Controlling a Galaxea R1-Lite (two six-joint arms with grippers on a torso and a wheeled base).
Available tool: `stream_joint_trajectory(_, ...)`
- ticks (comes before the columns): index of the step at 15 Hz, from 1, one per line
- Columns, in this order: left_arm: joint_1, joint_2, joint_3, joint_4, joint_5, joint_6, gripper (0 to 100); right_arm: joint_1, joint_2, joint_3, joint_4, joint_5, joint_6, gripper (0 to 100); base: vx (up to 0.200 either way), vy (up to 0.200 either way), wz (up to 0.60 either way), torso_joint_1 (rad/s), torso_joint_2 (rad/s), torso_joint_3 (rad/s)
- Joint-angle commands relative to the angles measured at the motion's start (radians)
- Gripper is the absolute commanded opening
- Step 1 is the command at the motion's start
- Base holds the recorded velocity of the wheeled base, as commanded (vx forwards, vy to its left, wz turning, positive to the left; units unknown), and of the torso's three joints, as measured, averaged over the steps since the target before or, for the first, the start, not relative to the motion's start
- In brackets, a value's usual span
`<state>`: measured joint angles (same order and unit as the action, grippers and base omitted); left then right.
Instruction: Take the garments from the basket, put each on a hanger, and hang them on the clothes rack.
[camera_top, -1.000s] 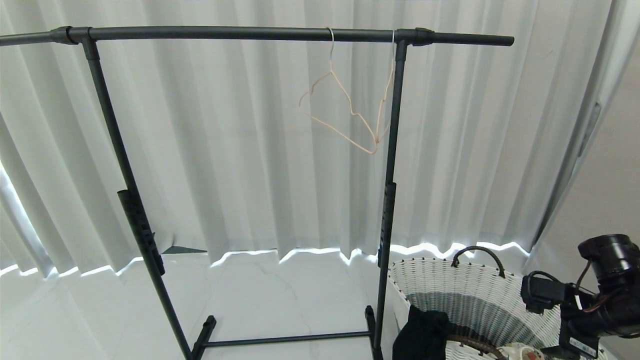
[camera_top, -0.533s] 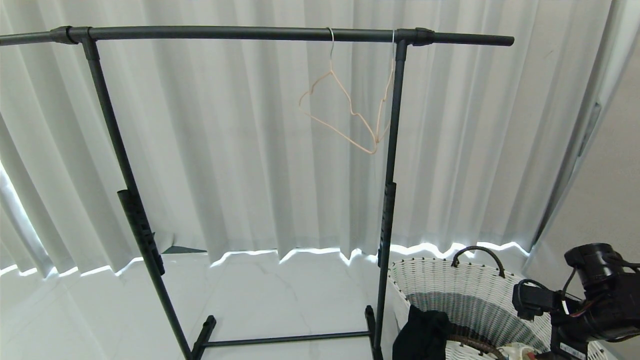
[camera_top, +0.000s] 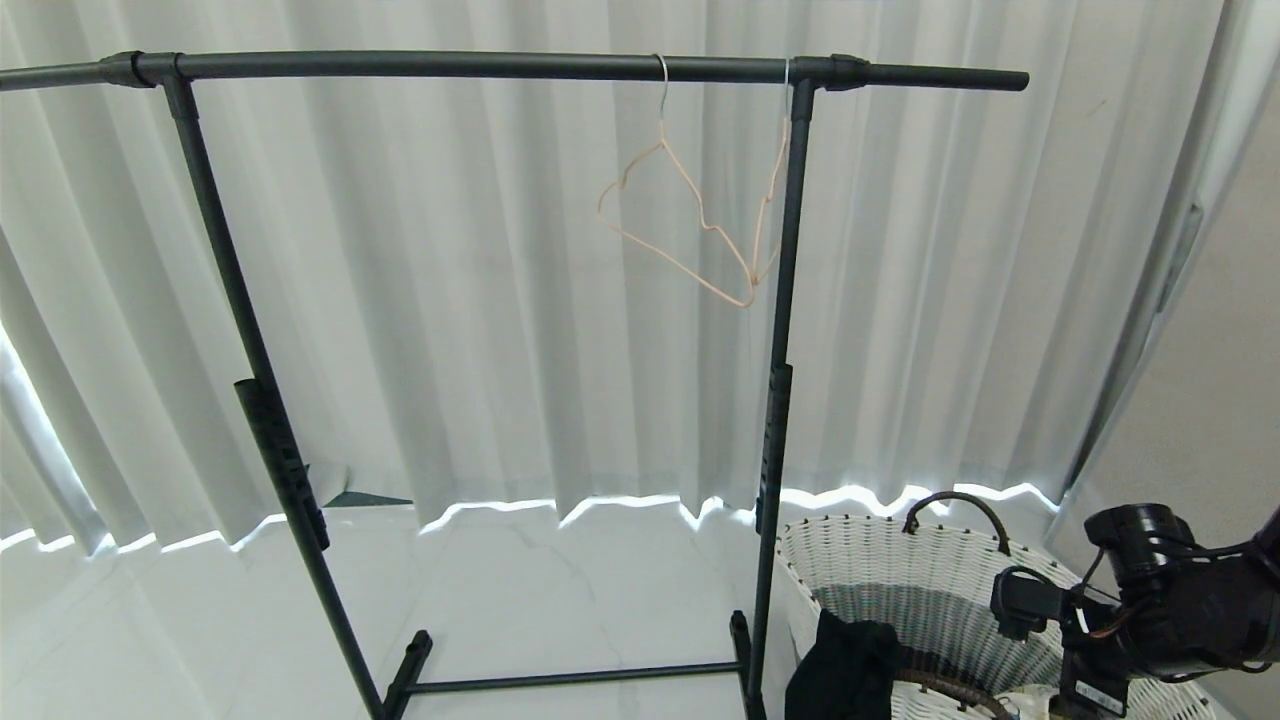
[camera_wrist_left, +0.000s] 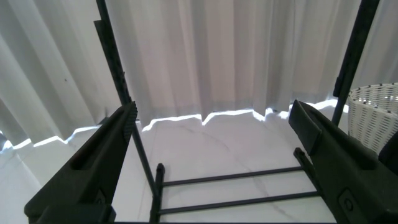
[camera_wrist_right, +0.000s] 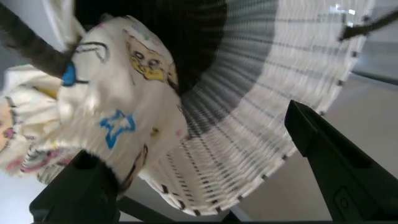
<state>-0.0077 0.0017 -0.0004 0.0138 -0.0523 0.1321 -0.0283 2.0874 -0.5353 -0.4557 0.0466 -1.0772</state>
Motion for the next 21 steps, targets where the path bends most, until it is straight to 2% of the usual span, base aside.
stream_joint_trajectory(1, 0.0, 0.0, 0.0, 0.0, 0.0, 0.0, 100, 0.007, 0.02, 0.0, -0.001, 0.001, 0.003, 100, 0.0, 0.0, 0.0, 0.0, 0.0, 0.0)
stream_joint_trajectory(3, 0.0, 0.0, 0.0, 0.0, 0.0, 0.0, 100, 0.007, 0.02, 0.001, -0.003, 0.004, 0.003, 100, 0.0, 0.0, 0.0, 0.0, 0.0, 0.0)
stream_joint_trajectory(4, 0.0, 0.0, 0.0, 0.0, 0.0, 0.0, 100, 0.007, 0.02, 0.003, -0.011, 0.007, 0.007, 0, 0.0, 0.0, 0.0, 0.0, 0.0, 0.0)
stream_joint_trajectory(7, 0.0, 0.0, 0.0, 0.0, 0.0, 0.0, 100, 0.007, -0.009, 0.044, -0.075, 0.007, 0.039, 0, 0.0, 0.0, 0.0, 0.0, 0.0, 0.0)
stream_joint_trajectory(10, 0.0, 0.0, 0.0, 0.0, 0.0, 0.0, 100, 0.008, -0.198, 0.106, -0.044, 0.012, 0.117, 0, 0.0, 0.0, 0.0, 0.0, 0.0, 0.0)
stream_joint_trajectory(11, 0.0, 0.0, 0.0, 0.0, 0.0, 0.0, 100, 0.01, -0.296, 0.101, 0.019, 0.013, 0.137, 0, 0.0, 0.0, 0.0, 0.0, 0.0, 0.0)
stream_joint_trajectory(13, 0.0, 0.0, 0.0, 0.0, 0.0, 0.0, 100, 0.022, -0.532, 0.02, 0.267, 0.024, 0.2, 0, 0.0, 0.0, 0.0, 0.0, 0.0, 0.0)
stream_joint_trajectory(16, 0.0, 0.0, 0.0, 0.0, 0.0, -0.002, 100, 0.087, -0.807, -0.262, 0.767, 0.03, 0.293, 0, 0.0, 0.0, 0.0, 0.0, 0.0, 0.0)
stream_joint_trajectory(17, 0.0, 0.0, 0.0, 0.0, 0.0, -0.002, 100, 0.128, -0.853, -0.351, 0.875, 0.027, 0.329, 0, 0.0, 0.0, 0.0, 0.0, 0.0, 0.0)
stream_joint_trajectory(19, 0.0, 0.0, 0.0, 0.0, 0.0, -0.002, 100, 0.2, -0.894, -0.48, 0.977, 0.004, 0.369, 0, 0.0, 0.0, 0.0, 0.0, 0.0, 0.0)
stream_joint_trajectory(21, 0.0, 0.0, 0.0, 0.0, 0.0, -0.002, 100, 0.229, -0.899, -0.543, 1.013, -0.051, 0.369, 0, 0.0, 0.0, 0.0, 0.0, 0.0, 0.0)
